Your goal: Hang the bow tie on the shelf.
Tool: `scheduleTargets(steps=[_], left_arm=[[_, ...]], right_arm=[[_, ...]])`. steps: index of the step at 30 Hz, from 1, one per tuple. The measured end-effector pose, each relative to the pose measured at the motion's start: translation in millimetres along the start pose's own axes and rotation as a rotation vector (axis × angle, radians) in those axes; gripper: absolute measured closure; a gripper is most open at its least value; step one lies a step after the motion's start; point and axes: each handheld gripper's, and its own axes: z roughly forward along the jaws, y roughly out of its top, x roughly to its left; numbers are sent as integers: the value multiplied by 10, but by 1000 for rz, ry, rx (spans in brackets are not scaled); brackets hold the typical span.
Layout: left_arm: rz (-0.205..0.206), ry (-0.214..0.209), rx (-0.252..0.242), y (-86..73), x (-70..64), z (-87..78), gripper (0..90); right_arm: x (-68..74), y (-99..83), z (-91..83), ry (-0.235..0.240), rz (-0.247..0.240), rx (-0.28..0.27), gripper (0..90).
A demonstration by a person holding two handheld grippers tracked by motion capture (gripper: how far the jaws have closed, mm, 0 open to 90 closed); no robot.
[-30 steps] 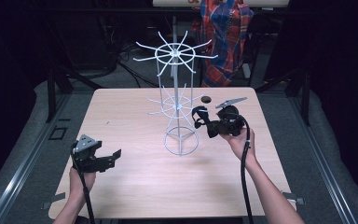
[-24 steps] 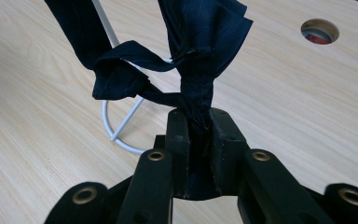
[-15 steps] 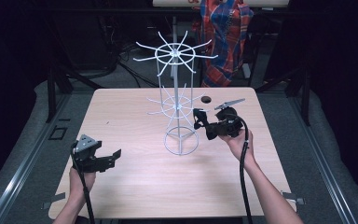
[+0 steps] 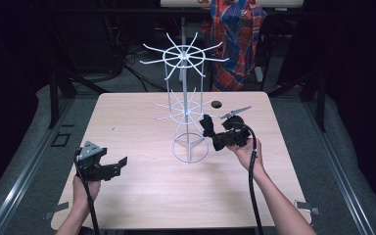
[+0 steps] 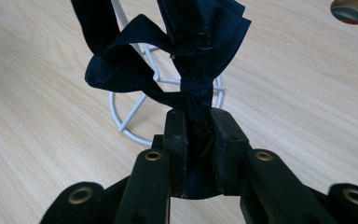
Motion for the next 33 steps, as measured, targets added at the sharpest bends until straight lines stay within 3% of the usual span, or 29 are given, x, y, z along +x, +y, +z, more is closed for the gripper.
scheduleTargets(steps=[14,27,33], left_arm=[[-2,0,0,-1,3,2,156],[-2,-1,-2,2,7,-3,156],[-1,-2,-5,2,6,-7,156]], right_arm=[[4,-12,35,15,7,13,719],[-10,-18,-15,20,11,1,579],[-10,-38,-165,16,-1,-32,444]])
